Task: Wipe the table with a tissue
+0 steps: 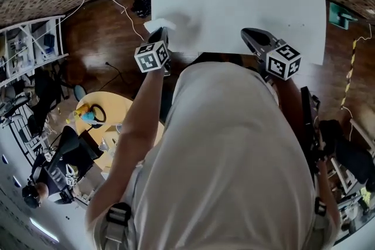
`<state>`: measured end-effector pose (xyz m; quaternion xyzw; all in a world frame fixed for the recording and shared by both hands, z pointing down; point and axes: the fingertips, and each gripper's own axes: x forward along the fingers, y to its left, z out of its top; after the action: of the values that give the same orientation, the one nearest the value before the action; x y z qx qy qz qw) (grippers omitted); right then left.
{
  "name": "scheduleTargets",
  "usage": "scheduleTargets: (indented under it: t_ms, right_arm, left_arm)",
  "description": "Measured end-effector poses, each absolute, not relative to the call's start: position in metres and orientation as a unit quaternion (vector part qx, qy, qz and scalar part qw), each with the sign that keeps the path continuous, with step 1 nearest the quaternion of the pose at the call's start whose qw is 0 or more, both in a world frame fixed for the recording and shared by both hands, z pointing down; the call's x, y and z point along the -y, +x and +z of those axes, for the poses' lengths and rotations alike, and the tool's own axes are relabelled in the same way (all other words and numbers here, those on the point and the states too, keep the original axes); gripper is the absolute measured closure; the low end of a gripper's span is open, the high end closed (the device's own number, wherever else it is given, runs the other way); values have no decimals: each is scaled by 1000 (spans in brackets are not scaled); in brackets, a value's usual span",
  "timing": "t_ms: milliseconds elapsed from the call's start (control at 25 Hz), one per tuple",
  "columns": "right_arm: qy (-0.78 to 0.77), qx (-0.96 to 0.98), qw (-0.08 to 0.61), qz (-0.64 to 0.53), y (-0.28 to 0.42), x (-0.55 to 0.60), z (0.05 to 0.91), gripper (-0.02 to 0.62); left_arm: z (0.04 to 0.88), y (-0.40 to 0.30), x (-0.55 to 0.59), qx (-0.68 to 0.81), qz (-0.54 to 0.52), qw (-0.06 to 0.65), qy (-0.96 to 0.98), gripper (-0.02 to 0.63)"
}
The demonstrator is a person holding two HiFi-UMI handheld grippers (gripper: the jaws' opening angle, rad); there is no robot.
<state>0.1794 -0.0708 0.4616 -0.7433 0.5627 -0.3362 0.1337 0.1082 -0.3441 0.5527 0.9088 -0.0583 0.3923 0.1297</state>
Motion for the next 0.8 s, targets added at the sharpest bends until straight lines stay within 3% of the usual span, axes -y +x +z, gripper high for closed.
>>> scheduleTargets:
  t_ms: [800]
  right_arm:
    - [-772, -505, 126, -364, 211, 139, 472, 588]
  left_arm:
    - [620, 182, 415, 22, 452, 87, 887, 581]
